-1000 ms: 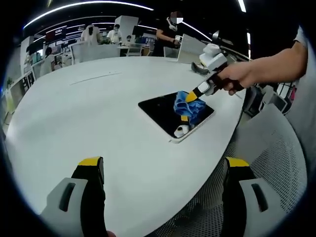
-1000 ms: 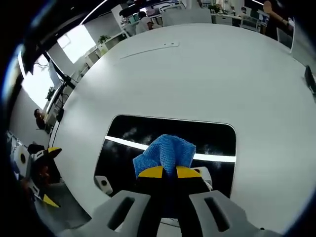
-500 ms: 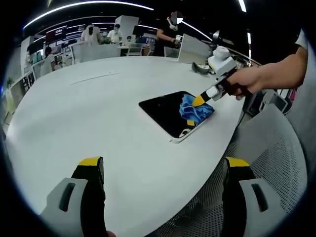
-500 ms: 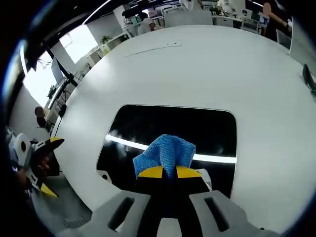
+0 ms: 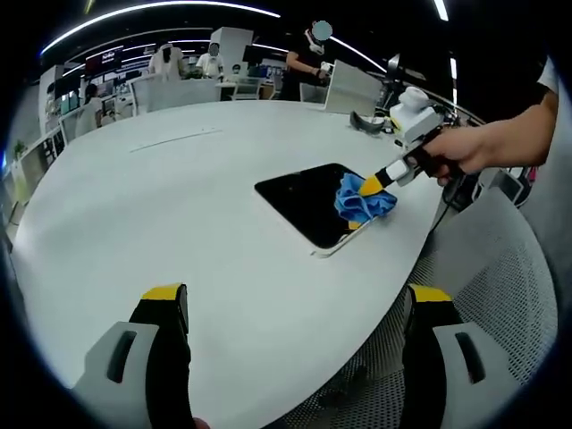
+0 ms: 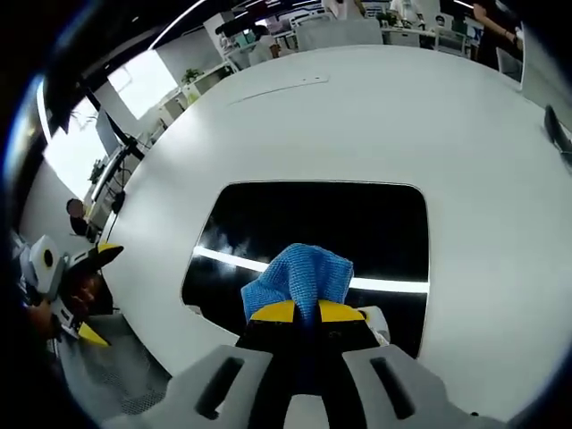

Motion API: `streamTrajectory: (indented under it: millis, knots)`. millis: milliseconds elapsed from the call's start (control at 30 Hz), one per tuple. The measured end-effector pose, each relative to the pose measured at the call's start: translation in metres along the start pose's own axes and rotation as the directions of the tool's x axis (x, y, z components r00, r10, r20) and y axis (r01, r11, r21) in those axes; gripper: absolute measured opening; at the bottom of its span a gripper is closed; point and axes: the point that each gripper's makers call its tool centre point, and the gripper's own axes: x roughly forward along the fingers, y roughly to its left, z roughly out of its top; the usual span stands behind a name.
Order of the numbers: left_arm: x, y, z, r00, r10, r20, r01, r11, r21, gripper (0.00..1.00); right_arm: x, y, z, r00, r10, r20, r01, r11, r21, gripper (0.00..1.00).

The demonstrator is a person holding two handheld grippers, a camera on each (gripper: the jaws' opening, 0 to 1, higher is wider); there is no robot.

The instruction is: Wipe the mirror surface with the cleaning cloth until all visible marks leave the cleaned area.

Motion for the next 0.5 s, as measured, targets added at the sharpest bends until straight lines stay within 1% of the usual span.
streamTrajectory:
  millis: [67,300,500]
  knots:
    - [-0.001,0.002,0.002,1.0,0.009,0.007,-0.009,1.0,0.017,0.99,-0.001,0.001,-0.002,1.0,0.001,0.003,-0.001,1.0,-0.007,0.02]
    - [0.0,0.002,0.0,1.0,0.011,-0.001,-0.011,1.0,0.006,0.99,-0.004,0.001,-0.008,1.0,0.011,-0.001,-0.011,1.0,-0.008,0.02]
    - [-0.001,0.003,-0.001,1.0,0.016,0.0,-0.016,1.0,-0.004,0.99,-0.01,0.004,-0.018,1.0,0.025,-0.003,-0.025,1.0,0.002,0.02]
